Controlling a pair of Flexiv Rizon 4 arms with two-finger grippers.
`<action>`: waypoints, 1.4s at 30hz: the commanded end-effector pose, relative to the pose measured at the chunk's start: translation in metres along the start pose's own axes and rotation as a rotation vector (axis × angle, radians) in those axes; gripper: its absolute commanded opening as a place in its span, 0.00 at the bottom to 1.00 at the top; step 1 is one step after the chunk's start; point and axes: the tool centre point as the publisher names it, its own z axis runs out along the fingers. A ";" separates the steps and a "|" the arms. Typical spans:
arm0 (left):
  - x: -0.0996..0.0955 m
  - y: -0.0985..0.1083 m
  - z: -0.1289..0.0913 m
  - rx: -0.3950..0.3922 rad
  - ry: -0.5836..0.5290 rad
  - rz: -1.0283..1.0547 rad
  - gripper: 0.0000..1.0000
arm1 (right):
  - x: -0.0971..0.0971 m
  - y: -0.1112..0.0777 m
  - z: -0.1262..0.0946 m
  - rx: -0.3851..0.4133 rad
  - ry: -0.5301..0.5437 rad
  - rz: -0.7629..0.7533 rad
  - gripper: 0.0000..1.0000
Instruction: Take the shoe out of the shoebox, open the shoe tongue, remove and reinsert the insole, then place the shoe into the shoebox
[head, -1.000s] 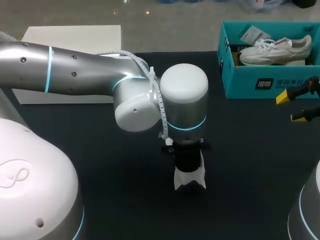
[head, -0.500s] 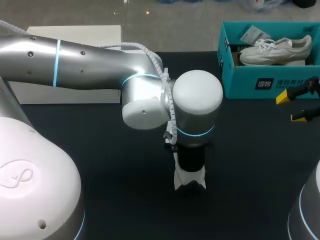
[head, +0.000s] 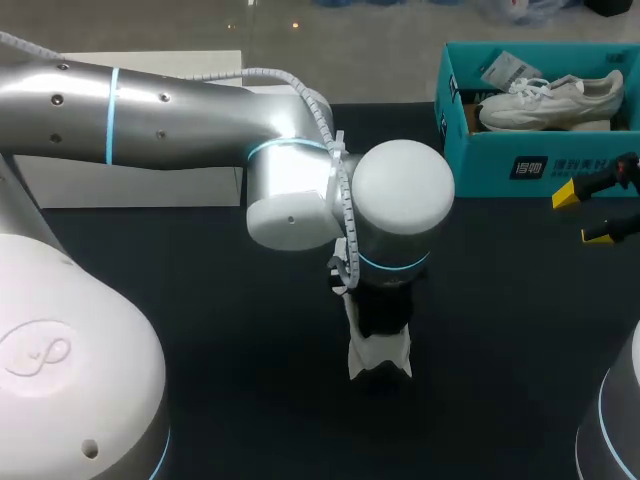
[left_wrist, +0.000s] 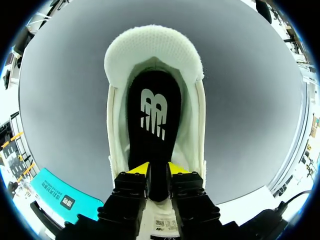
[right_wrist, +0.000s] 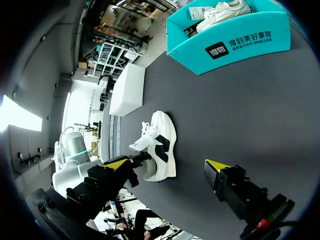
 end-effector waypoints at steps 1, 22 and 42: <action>0.003 -0.002 -0.002 0.003 0.003 -0.005 1.00 | 0.000 -0.001 0.000 -0.002 -0.004 0.001 1.00; 0.022 0.029 -0.029 -0.021 0.018 -0.090 1.00 | 0.000 -0.001 0.000 -0.002 -0.004 0.001 1.00; 0.013 0.043 -0.058 -0.036 -0.021 -0.180 0.00 | 0.000 -0.001 0.000 -0.002 -0.004 0.001 1.00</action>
